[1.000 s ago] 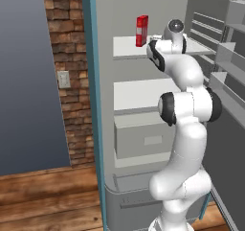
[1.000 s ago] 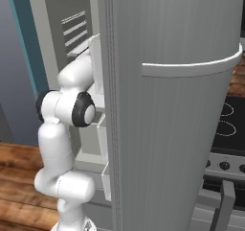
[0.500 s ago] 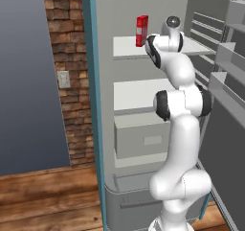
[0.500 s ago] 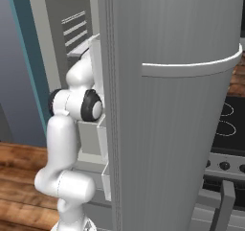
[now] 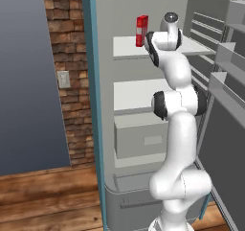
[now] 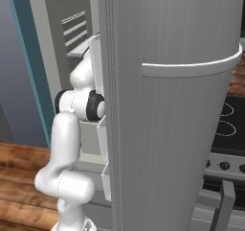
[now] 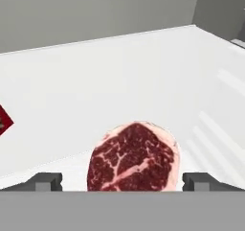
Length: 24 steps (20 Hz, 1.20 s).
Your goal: Take the steak from the fridge and place it on the digital scale on the counter by the fridge. Wait a few seconds for a reading, then move it to the plate on the dining counter.
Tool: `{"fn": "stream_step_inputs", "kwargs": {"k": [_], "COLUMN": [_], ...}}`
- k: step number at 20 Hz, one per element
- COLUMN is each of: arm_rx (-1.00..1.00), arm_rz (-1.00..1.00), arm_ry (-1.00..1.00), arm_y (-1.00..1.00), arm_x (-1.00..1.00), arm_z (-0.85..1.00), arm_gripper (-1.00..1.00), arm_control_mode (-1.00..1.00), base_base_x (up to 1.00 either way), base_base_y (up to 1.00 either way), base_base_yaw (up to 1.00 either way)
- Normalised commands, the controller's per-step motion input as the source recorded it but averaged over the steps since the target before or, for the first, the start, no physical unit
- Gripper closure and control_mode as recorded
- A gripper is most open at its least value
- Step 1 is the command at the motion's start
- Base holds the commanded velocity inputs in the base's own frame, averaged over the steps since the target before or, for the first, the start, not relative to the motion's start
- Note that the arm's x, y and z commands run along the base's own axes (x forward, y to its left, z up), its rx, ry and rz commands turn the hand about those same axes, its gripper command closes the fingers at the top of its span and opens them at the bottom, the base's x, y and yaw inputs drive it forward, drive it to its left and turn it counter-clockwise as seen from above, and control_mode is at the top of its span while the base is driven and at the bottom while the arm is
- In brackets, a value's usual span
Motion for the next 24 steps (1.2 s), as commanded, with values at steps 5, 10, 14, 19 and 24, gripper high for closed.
{"fn": "stream_step_inputs", "kwargs": {"k": [5,10,14,19,24], "arm_rx": [0.00,0.02,0.06,0.09,0.20], "arm_rz": [-0.03,-0.05,-0.04,-0.01,-0.07], "arm_ry": [0.01,0.00,-0.02,-0.16,-0.07], "arm_y": [0.00,0.00,0.01,0.18,0.07], "arm_x": [-0.39,-0.55,-0.55,-0.96,-1.00], "arm_z": [-0.84,-0.97,-0.95,-0.71,0.09], "arm_gripper": [1.00,1.00,1.00,1.00,1.00], "arm_control_mode": [-1.00,-1.00,-1.00,-1.00,-1.00], "base_base_x": [0.00,0.00,0.00,0.00,0.00], "base_base_y": [0.00,0.00,0.00,0.00,0.00], "base_base_yaw": [0.00,0.00,0.00,0.00,0.00]}}
